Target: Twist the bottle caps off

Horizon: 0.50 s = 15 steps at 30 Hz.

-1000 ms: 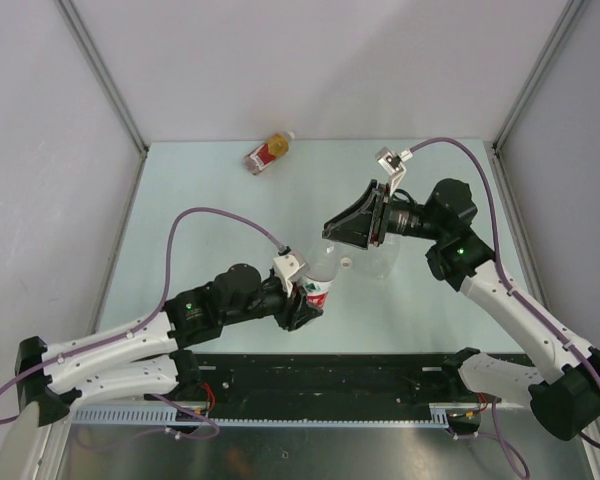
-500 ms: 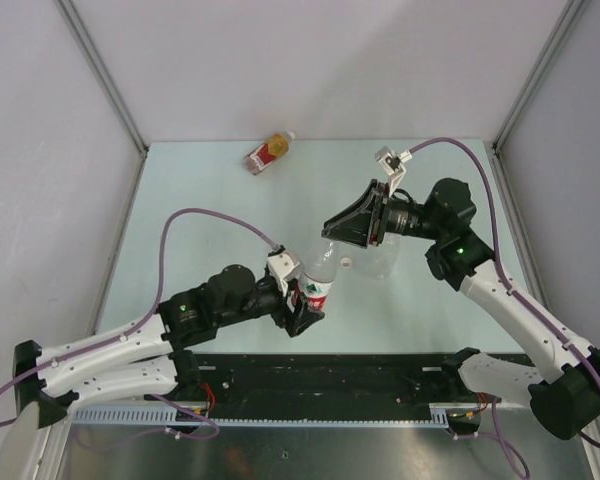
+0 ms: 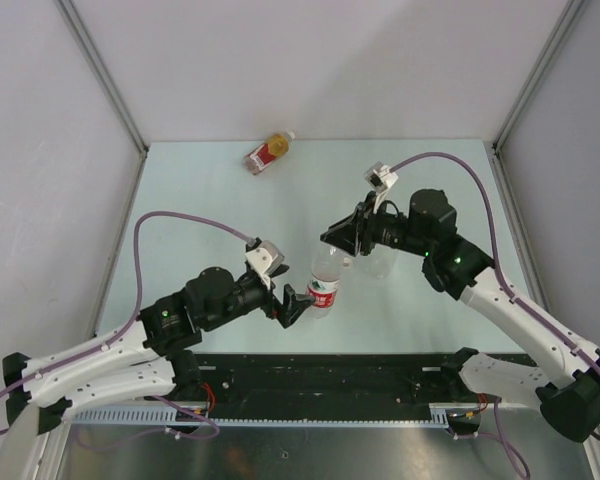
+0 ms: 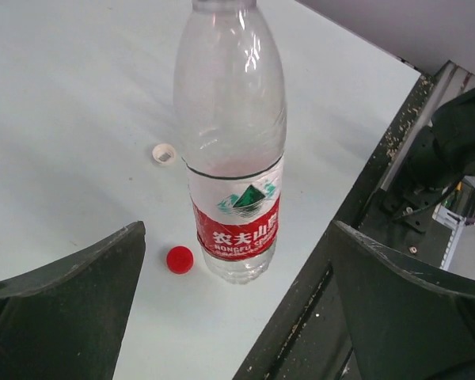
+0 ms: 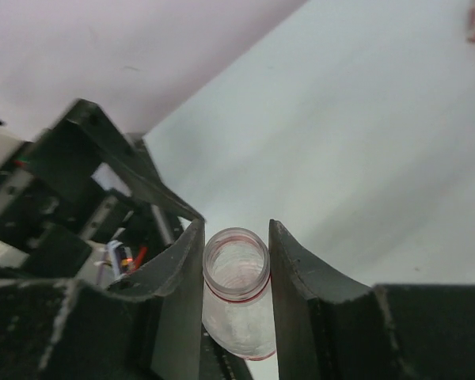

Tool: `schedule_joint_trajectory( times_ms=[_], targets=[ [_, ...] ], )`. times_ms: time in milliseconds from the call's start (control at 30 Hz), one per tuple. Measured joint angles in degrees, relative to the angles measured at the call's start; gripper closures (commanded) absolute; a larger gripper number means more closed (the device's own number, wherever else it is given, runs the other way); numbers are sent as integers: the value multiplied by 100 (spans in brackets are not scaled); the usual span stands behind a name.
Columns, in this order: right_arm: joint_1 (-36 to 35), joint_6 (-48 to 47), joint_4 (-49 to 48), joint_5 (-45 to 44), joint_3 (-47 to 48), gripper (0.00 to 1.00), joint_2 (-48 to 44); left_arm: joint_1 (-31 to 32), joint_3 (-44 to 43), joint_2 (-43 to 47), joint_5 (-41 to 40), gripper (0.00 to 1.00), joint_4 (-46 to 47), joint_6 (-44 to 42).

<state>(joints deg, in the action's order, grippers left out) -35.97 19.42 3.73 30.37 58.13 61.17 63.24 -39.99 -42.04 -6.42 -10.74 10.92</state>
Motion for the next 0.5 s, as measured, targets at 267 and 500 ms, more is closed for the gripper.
schedule_joint_trajectory(
  times_ms=[267,500],
  targets=[
    [-385,-654,68,-1543,0,100,295,0,0,98,-245,1,2,-63],
    [-509,-938,-592,-2371,0,100,1023,0,0,31,-420,1,0,-138]
  ],
)
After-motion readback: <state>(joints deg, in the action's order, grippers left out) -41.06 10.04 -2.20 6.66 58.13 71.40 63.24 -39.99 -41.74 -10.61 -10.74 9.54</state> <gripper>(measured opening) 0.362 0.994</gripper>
